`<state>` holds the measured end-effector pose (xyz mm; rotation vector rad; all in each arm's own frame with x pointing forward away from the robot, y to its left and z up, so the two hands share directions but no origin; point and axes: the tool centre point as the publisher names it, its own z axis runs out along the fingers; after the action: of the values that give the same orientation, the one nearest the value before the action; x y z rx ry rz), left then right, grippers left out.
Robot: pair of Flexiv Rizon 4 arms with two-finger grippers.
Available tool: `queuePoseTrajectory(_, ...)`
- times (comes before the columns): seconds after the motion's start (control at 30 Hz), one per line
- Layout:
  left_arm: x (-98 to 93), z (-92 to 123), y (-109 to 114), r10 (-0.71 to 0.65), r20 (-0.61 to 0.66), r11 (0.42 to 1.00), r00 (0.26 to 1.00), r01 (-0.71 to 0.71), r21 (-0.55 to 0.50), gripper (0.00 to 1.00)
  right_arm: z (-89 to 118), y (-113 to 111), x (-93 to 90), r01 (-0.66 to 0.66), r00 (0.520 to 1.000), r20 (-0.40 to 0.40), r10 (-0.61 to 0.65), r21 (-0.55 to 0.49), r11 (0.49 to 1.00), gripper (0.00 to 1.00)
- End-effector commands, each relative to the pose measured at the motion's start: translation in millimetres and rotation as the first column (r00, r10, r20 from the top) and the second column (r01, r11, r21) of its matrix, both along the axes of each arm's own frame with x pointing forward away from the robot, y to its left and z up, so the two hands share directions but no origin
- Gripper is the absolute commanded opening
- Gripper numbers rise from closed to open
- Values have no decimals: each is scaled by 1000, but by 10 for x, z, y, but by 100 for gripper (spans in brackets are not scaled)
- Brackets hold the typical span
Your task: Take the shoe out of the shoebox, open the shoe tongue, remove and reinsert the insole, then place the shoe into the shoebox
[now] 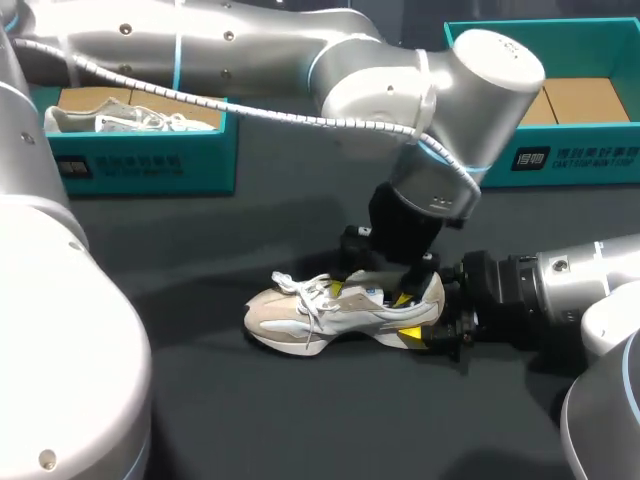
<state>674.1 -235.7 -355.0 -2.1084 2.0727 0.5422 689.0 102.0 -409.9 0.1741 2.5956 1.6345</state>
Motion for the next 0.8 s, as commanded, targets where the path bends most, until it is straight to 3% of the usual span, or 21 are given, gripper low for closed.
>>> queuePoseTrajectory(0.03,-39,-5,-8,125,58,982,990,-132,132,100,-33,7,11,-1,1000,-1,1,-5,1000,0)
queuePoseTrajectory(0.2,-77,10,77,125,51,978,991,-132,159,100,-33,7,11,-1,1000,-1,1,-5,1000,0)
queuePoseTrajectory(0.43,-105,21,149,133,52,975,990,-140,173,83,-33,7,11,-1,1000,-1,1,-5,1000,0)
queuePoseTrajectory(0.7,-117,110,249,110,35,981,993,-114,158,80,-33,7,11,-1,1000,-1,1,-5,1000,0)
queuePoseTrajectory(0.8,-117,153,286,106,48,981,993,-112,155,68,-33,7,11,-1,1000,-1,1,-5,1000,0)
